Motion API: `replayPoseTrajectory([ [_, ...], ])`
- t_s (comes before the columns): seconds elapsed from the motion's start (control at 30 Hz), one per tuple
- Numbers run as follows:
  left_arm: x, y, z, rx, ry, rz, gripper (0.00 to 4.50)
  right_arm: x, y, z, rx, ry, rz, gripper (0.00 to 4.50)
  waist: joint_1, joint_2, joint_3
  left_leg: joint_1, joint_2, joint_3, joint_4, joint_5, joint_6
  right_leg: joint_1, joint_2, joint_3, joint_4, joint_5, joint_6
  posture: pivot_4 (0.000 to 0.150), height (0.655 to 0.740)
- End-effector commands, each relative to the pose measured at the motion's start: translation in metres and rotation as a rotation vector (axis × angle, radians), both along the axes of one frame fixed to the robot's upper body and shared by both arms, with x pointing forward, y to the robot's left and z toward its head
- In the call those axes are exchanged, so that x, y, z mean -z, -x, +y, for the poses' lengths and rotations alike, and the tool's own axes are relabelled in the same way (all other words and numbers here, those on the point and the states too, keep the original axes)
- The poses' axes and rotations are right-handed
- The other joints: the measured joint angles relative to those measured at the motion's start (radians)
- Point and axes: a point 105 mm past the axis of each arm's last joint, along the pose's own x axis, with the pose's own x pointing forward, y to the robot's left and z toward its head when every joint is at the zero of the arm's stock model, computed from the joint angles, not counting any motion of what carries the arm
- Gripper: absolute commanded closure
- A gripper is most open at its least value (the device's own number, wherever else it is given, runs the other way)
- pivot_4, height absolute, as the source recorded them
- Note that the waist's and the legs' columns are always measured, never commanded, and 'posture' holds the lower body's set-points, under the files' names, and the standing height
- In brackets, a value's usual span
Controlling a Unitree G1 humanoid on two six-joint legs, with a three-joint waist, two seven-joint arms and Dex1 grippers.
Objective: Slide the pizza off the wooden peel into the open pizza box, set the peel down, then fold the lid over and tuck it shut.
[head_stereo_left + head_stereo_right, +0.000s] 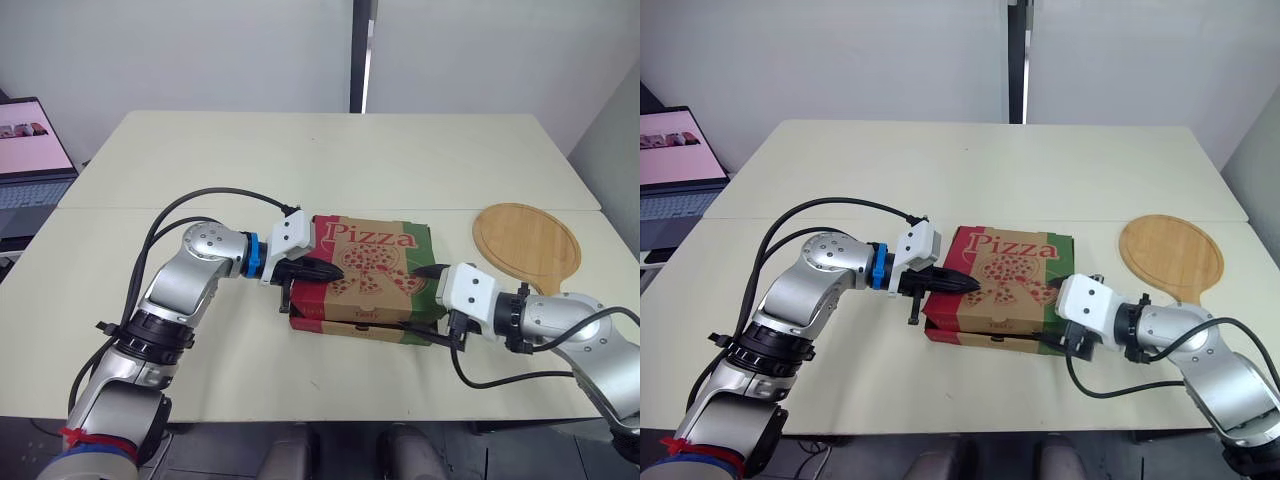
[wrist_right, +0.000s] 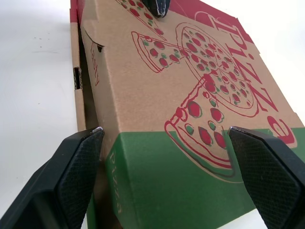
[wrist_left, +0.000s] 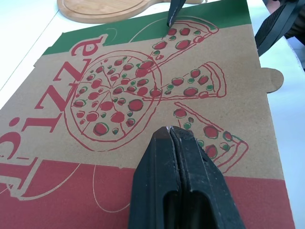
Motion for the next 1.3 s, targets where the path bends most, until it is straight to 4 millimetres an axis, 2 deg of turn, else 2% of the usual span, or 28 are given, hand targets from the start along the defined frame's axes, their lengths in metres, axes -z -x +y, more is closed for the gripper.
replayPoseTrajectory([
  [0.03,0.009,0.001,0.000,-0.001,-0.038,0.000,4.50,-0.015,-0.002,0.004,0.008,-0.023,-0.074,0.03,0.000,0.000,0.000,0.000,0.000,0.000,0.000,0.000,0.000,0.000,0.000,0.000,0.000,0.000,0.000,0.150,0.7281],
  [0.2,0.006,-0.002,-0.001,-0.009,-0.032,-0.014,4.50,-0.018,-0.007,0.006,0.020,-0.027,-0.104,0.03,0.000,0.000,0.000,0.000,0.000,0.000,0.000,0.000,0.000,0.000,0.000,0.000,0.000,0.000,0.000,0.150,0.7281],
  [0.4,0.005,-0.004,0.001,-0.018,-0.035,-0.023,4.50,-0.024,0.005,0.005,-0.024,-0.077,-0.029,0.03,0.000,0.000,0.000,0.000,0.000,0.000,0.000,0.000,0.000,0.000,0.000,0.000,0.000,0.000,0.000,0.150,0.7281],
  [0.67,0.005,-0.005,0.001,-0.023,-0.034,-0.027,4.50,-0.015,0.006,0.000,-0.018,-0.043,-0.020,0.03,0.001,0.000,0.000,0.000,0.000,0.000,0.000,-0.002,0.003,0.000,0.000,0.000,0.000,0.000,0.000,0.150,0.7281],
  [0.77,0.005,-0.005,0.002,-0.025,-0.035,-0.029,4.50,-0.021,0.009,-0.002,-0.009,-0.109,0.017,0.03,0.001,0.000,0.000,0.000,0.000,0.000,0.000,-0.001,0.003,0.001,0.000,0.000,0.000,0.000,0.000,0.150,0.7281],
  [0.83,0.005,-0.005,0.002,-0.026,-0.036,-0.030,4.50,-0.029,0.012,-0.009,0.007,-0.167,0.068,0.03,0.001,0.000,0.000,0.000,0.000,0.000,0.000,-0.001,0.003,0.001,0.000,0.000,0.000,0.000,0.000,0.150,0.7281],
  [0.93,0.005,-0.005,0.002,-0.026,-0.036,-0.030,4.50,-0.041,0.007,-0.042,0.110,-0.227,0.138,0.03,0.002,0.000,0.000,0.000,0.000,0.000,0.000,-0.002,0.003,0.001,0.000,0.000,0.000,0.000,0.000,0.150,0.7281],
  [1.03,0.005,-0.005,0.002,-0.026,-0.033,-0.030,4.50,-0.045,0.004,-0.067,0.198,-0.244,0.158,0.03,0.003,0.000,0.000,0.001,0.000,0.000,0.000,-0.002,0.003,0.002,0.000,0.000,0.000,0.000,0.000,0.150,0.7281],
  [1.17,0.005,-0.005,0.002,-0.024,-0.030,-0.029,4.50,-0.033,0.008,-0.078,0.226,-0.170,0.180,0.94,0.003,0.000,0.000,0.001,0.000,0.000,0.000,-0.002,0.003,0.002,0.000,0.000,0.000,0.000,0.000,0.150,0.7281],
  [1.3,0.004,-0.006,0.002,-0.022,-0.030,-0.031,4.50,-0.006,0.014,-0.080,0.186,-0.035,0.214,2.30,0.002,0.000,0.000,0.001,0.000,0.000,0.000,-0.002,0.003,0.002,0.000,0.000,0.000,0.000,0.000,0.150,0.7281],
])
